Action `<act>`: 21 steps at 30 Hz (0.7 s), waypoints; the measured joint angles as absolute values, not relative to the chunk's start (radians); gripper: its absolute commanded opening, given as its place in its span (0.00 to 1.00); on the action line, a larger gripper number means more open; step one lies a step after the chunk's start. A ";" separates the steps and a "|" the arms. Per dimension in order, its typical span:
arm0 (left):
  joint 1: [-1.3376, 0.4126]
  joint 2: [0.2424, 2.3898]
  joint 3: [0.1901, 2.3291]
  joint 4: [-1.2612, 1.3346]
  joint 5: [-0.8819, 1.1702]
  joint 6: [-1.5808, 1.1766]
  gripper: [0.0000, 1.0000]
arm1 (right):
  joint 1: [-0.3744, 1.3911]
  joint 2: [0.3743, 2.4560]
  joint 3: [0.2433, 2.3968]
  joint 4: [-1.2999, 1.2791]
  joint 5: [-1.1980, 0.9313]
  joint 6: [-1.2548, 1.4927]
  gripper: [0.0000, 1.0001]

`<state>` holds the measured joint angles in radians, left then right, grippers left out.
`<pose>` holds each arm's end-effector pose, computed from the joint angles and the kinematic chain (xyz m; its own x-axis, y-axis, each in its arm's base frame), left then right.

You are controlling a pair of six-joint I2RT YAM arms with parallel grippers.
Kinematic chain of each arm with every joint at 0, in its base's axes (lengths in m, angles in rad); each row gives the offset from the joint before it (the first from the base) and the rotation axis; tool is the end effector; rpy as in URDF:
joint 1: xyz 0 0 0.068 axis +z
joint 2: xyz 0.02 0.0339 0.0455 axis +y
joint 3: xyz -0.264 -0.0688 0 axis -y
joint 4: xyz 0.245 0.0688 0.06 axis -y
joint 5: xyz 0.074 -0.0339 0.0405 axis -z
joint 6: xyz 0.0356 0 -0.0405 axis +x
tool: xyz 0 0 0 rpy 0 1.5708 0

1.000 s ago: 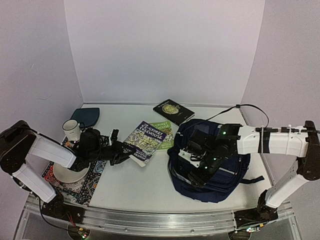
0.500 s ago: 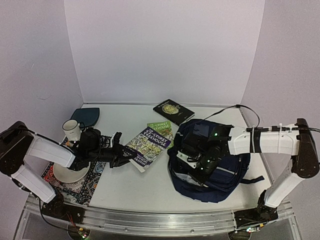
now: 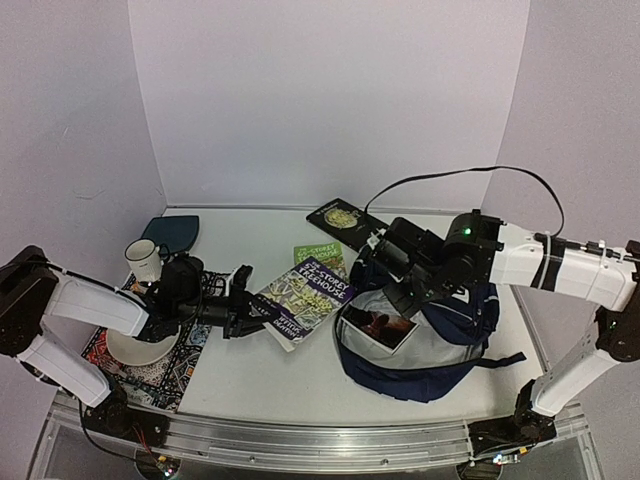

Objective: Pack the student bag
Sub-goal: Pick up the largest pocket of the bag from the student bag, then place the book in the largest pocket of the bag.

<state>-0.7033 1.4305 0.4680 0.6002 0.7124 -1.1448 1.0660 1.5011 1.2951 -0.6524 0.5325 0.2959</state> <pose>0.1884 -0.1902 0.1724 -0.9819 -0.0709 -0.1754 0.1487 0.2839 -0.9472 0.1716 0.2732 0.3063 -0.5232 -0.4274 -0.7373 -0.4611 0.8696 -0.1769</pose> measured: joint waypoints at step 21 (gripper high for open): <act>-0.719 1.209 0.388 0.501 0.769 -1.200 0.00 | 1.066 1.606 1.478 -0.513 0.736 0.285 0.00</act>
